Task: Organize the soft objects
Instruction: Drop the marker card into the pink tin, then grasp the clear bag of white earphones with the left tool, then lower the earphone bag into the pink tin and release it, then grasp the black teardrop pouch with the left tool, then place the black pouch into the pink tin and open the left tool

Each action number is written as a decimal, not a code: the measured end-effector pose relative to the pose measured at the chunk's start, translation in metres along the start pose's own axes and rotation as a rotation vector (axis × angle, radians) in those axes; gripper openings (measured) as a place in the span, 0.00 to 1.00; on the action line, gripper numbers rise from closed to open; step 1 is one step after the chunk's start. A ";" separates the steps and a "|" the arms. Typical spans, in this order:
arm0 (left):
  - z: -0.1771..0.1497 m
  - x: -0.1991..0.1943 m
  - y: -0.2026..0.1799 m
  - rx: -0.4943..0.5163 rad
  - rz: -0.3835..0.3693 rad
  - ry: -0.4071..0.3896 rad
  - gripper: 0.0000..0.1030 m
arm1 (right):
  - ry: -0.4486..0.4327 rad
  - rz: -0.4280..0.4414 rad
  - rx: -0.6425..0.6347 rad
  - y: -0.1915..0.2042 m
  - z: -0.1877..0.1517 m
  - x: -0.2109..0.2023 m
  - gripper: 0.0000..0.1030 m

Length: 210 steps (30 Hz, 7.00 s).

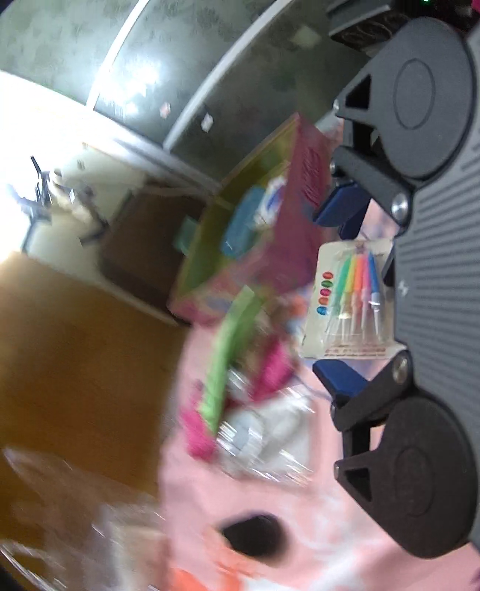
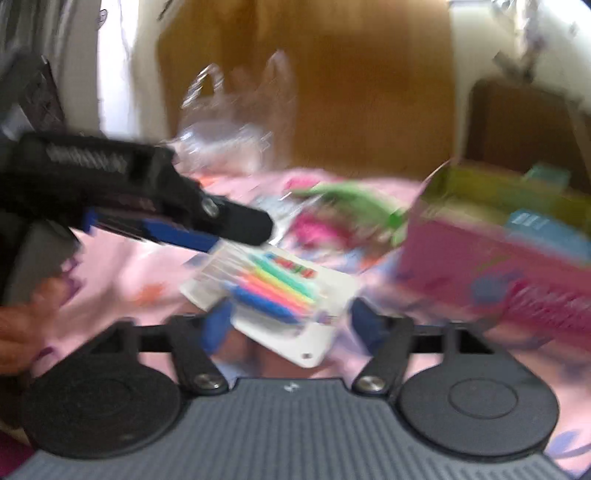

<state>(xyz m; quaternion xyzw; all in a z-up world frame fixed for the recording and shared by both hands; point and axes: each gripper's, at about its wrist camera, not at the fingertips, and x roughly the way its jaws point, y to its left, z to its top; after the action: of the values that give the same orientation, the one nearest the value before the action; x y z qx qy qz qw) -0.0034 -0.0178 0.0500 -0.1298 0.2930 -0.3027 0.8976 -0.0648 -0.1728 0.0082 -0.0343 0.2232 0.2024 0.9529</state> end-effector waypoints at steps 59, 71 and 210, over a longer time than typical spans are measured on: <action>0.031 0.061 0.113 -0.109 0.148 0.057 0.75 | 0.184 0.108 0.016 0.026 0.060 0.142 0.77; 0.006 -0.013 0.095 -0.221 0.192 -0.059 0.57 | 0.069 0.142 -0.033 0.050 0.054 0.104 0.49; 0.080 0.104 -0.036 0.031 -0.011 -0.024 0.62 | -0.255 -0.191 0.191 -0.115 0.031 0.016 0.59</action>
<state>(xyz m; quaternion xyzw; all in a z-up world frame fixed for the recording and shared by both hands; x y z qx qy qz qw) 0.0954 -0.1057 0.0821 -0.1211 0.2765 -0.3107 0.9013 0.0069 -0.2678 0.0259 0.0613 0.1144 0.0915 0.9873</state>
